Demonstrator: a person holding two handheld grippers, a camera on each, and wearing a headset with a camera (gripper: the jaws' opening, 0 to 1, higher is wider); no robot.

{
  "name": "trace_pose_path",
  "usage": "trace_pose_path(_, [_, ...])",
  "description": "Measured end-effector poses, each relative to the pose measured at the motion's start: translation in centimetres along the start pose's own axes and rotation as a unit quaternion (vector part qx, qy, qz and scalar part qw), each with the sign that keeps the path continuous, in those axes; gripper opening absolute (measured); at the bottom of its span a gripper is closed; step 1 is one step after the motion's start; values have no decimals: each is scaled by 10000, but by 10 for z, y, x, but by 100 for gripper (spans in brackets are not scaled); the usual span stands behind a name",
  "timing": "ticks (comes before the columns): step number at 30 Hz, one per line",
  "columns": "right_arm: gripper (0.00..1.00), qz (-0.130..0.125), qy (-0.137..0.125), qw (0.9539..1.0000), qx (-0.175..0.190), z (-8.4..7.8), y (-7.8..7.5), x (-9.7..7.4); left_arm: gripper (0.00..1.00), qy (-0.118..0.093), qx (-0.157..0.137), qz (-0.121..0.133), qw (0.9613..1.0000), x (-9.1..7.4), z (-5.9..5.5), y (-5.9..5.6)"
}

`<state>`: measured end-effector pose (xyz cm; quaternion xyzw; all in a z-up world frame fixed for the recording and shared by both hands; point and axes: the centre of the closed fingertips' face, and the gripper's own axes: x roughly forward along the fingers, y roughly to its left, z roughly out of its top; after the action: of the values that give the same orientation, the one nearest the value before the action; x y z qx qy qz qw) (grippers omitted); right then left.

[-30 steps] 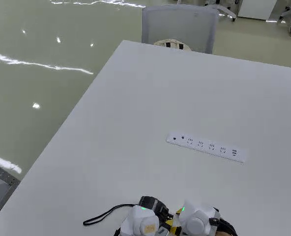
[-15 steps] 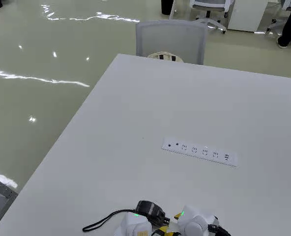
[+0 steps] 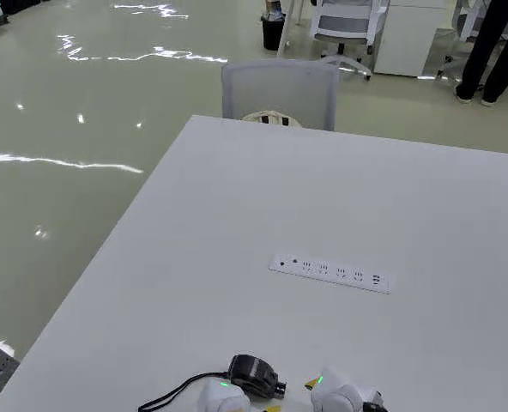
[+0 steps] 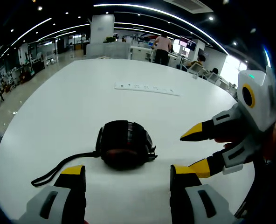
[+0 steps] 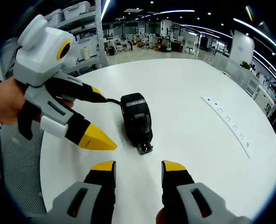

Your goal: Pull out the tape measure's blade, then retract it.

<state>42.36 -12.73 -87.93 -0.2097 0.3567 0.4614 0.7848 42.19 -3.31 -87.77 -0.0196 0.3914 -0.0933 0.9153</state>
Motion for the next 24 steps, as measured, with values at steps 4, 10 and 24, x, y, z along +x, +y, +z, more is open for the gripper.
trace_pose_path(4, [41,-152,-48,9997,188,-2,3,-10,72,30,108,-61,9999,-4,-4,0])
trace_pose_path(10, [44,-225,-82,9994,250,-3,8,-16,73,39,174,-115,9998,-7,-6,2])
trace_pose_path(24, [53,-655,-227,9949,726,-4,11,-41,77,72,327,-277,9991,-17,-11,1])
